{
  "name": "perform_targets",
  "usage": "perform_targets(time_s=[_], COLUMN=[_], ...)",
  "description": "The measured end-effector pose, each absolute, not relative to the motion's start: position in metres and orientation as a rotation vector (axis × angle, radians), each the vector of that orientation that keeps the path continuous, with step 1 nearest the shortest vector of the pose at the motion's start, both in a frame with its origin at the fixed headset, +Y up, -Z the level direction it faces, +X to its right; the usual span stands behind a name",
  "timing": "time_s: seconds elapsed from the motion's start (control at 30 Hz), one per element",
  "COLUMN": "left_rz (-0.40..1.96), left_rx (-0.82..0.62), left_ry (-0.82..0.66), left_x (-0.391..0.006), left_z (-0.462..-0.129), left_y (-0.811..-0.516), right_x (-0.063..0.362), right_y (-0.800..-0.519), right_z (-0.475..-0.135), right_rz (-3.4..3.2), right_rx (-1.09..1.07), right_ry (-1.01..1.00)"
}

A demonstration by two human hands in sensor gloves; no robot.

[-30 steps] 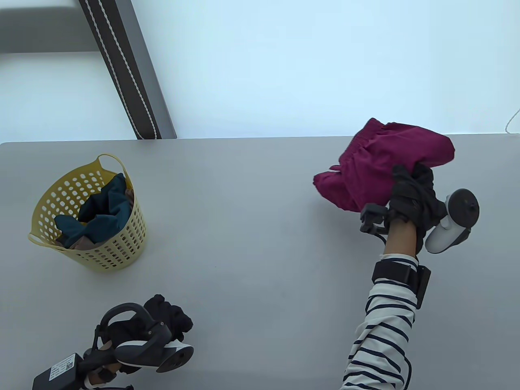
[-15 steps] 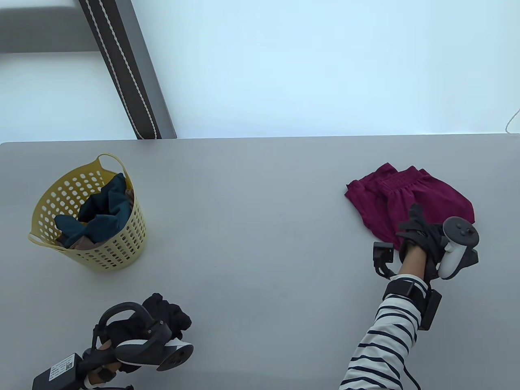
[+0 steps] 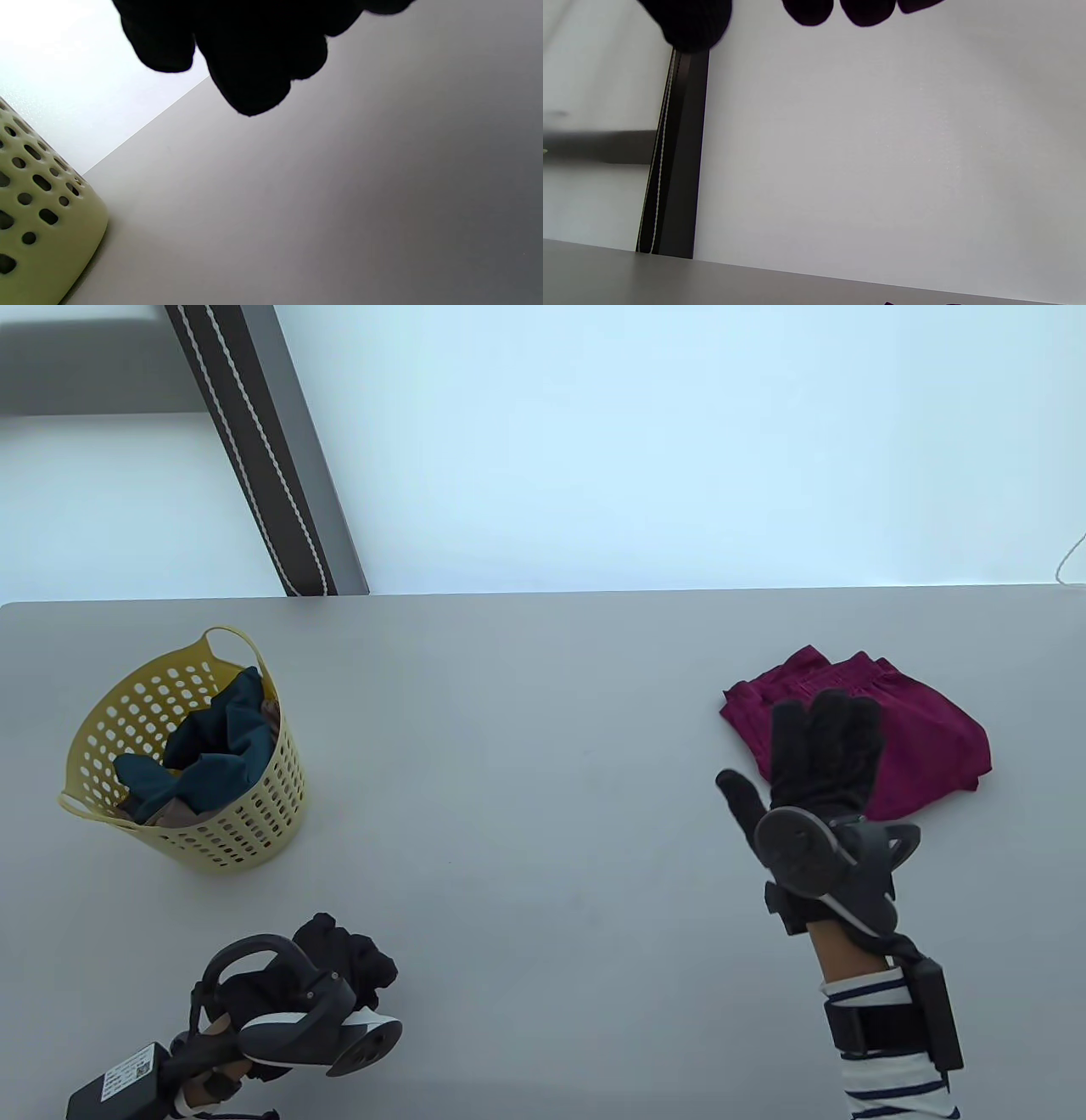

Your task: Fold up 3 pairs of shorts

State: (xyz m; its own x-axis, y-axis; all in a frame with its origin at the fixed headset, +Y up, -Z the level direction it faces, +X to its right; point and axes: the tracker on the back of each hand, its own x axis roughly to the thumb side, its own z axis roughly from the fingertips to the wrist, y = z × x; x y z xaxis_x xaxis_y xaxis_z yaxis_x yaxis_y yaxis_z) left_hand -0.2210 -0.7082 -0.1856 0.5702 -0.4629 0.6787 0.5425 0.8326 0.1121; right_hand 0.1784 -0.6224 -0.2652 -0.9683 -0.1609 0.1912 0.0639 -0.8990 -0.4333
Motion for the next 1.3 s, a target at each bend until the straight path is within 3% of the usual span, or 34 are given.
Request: perform_targets(time_s=[0.07, 0.2, 0.27, 0.3, 0.53, 0.67, 0.77, 0.83, 0.87, 0.97, 1.13, 1.17, 1.23, 1.3], left_rz=[-0.595, -0.6, -0.602, -0.606, -0.658, -0.693, -0.667, -0.599, -0.555, -0.485, -0.607, -0.642, -0.672, -0.654], left_rx=[-0.12, -0.133, -0.152, -0.157, -0.101, 0.218, 0.575, 0.694, 0.683, 0.439, -0.143, -0.178, -0.074, 0.059], left_ry=[-0.752, -0.73, -0.712, -0.703, -0.603, -0.485, -0.329, -0.266, -0.249, -0.187, -0.083, -0.066, -0.003, 0.079], left_x=[-0.222, -0.225, -0.228, -0.229, -0.24, -0.251, -0.264, -0.275, -0.28, -0.299, -0.325, -0.328, -0.333, -0.338], left_z=[-0.188, -0.192, -0.196, -0.198, -0.208, -0.206, -0.199, -0.198, -0.202, -0.234, -0.307, -0.316, -0.329, -0.332], left_y=[-0.709, -0.712, -0.714, -0.716, -0.71, -0.678, -0.629, -0.598, -0.582, -0.549, -0.555, -0.558, -0.557, -0.536], right_x=[0.167, 0.169, 0.17, 0.169, 0.162, 0.16, 0.158, 0.158, 0.159, 0.161, 0.161, 0.16, 0.16, 0.161], right_y=[-0.65, -0.696, -0.718, -0.722, -0.716, -0.713, -0.709, -0.707, -0.707, -0.705, -0.705, -0.705, -0.705, -0.705], right_z=[-0.257, -0.25, -0.253, -0.252, -0.249, -0.248, -0.247, -0.247, -0.247, -0.247, -0.247, -0.247, -0.247, -0.247], right_rz=[-2.833, -2.952, -3.057, -3.088, -3.128, -3.136, -3.137, -3.148, -3.149, -3.153, -3.143, -3.14, -3.136, -3.132], right_rx=[-0.419, -0.438, -0.487, -0.477, -0.494, -0.513, -0.529, -0.53, -0.528, -0.523, -0.532, -0.532, -0.533, -0.53], right_ry=[0.42, 0.166, -0.162, -0.22, -0.119, -0.092, -0.077, -0.058, -0.062, -0.051, -0.055, -0.053, -0.049, -0.037])
